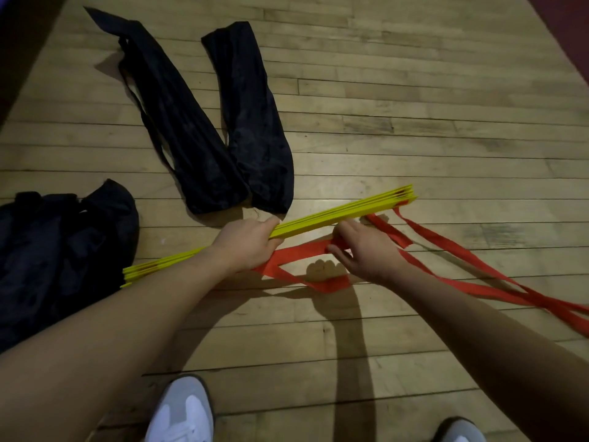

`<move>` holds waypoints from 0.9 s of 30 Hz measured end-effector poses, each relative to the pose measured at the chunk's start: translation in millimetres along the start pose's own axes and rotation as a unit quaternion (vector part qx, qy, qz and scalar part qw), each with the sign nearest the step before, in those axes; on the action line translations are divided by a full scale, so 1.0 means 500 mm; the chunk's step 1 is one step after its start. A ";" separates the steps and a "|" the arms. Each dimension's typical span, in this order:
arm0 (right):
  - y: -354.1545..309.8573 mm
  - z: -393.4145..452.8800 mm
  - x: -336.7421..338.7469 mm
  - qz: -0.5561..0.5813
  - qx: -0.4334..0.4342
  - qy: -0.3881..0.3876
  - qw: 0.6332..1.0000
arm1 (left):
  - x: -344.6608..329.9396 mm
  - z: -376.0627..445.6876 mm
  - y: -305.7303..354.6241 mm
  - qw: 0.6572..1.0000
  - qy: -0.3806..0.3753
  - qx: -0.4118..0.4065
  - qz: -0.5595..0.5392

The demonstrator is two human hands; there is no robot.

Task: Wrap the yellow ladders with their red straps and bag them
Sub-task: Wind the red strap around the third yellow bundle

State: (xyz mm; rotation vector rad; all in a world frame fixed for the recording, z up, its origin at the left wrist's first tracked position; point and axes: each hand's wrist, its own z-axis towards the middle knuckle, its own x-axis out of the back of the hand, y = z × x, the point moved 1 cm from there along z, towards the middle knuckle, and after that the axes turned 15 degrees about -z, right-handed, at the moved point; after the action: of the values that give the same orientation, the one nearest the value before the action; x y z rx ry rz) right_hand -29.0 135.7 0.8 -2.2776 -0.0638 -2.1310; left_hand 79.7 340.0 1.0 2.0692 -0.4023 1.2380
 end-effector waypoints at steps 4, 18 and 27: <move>-0.005 -0.001 0.004 -0.014 0.029 0.043 0.999 | -0.001 -0.011 -0.008 1.000 -0.016 0.013 0.005; -0.007 -0.007 -0.001 0.110 -0.197 0.096 0.969 | -0.018 -0.025 0.007 0.999 0.000 -0.002 -0.036; -0.019 -0.003 0.004 0.127 -0.221 0.048 0.966 | -0.013 -0.056 -0.018 1.000 0.010 -0.007 0.019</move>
State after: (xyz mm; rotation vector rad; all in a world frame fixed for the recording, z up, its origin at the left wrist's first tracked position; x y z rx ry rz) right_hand -30.6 145.3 2.8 -2.2172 0.7341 -2.2844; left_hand 63.4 365.4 0.3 2.0441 -0.4420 1.2744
